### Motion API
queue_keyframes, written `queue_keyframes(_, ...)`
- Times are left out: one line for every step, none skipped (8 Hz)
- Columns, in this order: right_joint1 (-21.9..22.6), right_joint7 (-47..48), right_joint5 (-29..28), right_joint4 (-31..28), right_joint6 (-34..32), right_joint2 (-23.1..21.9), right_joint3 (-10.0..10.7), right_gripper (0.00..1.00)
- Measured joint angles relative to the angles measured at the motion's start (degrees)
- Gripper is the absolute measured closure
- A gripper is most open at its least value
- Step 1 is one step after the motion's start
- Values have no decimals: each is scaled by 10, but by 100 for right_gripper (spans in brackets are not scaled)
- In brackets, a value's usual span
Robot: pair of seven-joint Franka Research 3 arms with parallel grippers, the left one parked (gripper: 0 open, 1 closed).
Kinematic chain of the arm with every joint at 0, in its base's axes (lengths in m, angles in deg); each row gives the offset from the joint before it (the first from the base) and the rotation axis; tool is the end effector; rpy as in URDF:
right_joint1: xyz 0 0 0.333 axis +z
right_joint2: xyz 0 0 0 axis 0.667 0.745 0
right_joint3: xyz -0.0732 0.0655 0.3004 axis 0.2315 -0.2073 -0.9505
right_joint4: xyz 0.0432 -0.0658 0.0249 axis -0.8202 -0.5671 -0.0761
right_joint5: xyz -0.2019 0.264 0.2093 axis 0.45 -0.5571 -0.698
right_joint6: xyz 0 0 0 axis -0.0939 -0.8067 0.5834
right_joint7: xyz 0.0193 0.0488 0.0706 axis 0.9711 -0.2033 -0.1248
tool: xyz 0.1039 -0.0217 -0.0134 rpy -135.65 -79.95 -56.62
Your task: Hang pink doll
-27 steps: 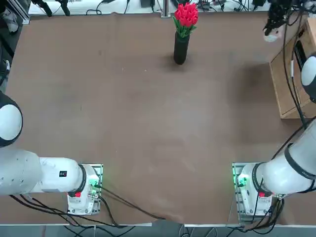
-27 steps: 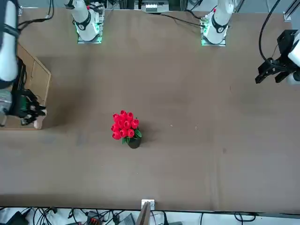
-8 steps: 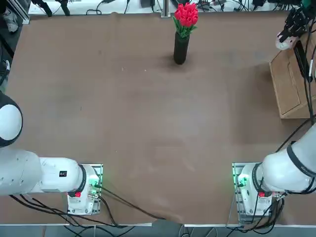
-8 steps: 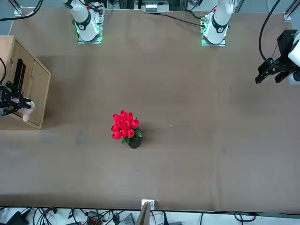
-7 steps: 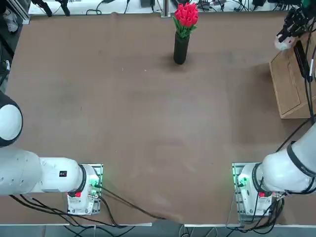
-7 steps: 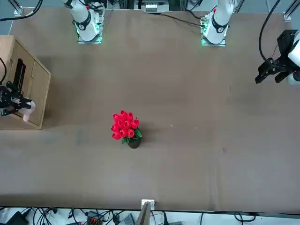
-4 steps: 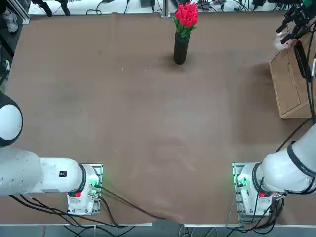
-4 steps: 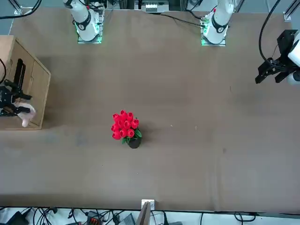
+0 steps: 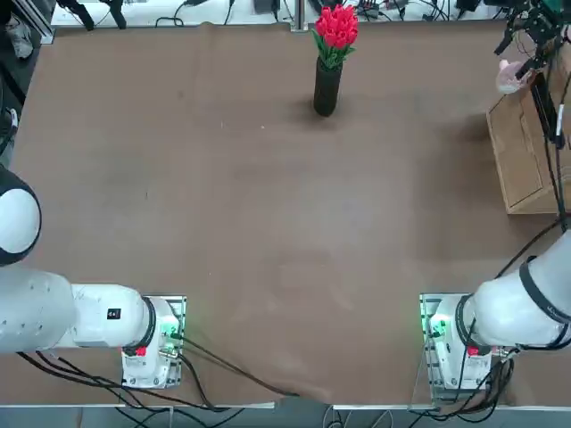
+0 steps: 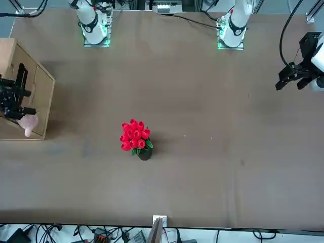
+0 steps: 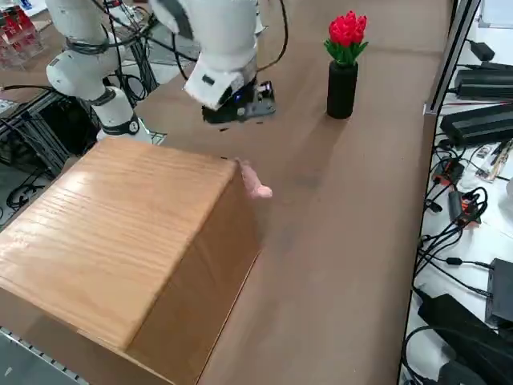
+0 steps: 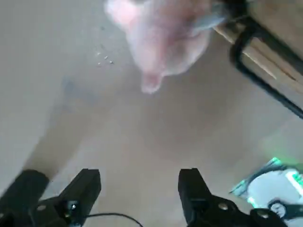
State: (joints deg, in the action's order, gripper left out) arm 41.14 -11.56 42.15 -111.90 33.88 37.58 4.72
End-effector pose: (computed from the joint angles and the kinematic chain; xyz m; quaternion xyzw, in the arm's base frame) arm 0.6071 -0.1488 0.4765 -0.8820 0.4319 0.1659 0.0894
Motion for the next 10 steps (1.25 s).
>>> queue_keyframes(21,-48,18,28,0,-1,-2,0)
queue_keyframes(42,-102,45,54,-4,-2,-2,0)
queue_keyframes(66,-161,70,72,-9,-6,-3,0)
queue_keyframes(88,-224,89,85,-13,-11,-3,0)
queue_keyframes(100,-290,103,89,-16,-23,-5,0)
queue_keyframes(103,-348,117,83,-14,-43,-15,0)
queue_keyframes(101,-381,141,57,4,-73,-40,0)
queue_keyframes(92,-389,172,6,34,-115,-82,0)
queue_keyframes(69,-383,192,-50,64,-155,-135,0)
queue_keyframes(48,-375,196,-91,87,-185,-172,0)
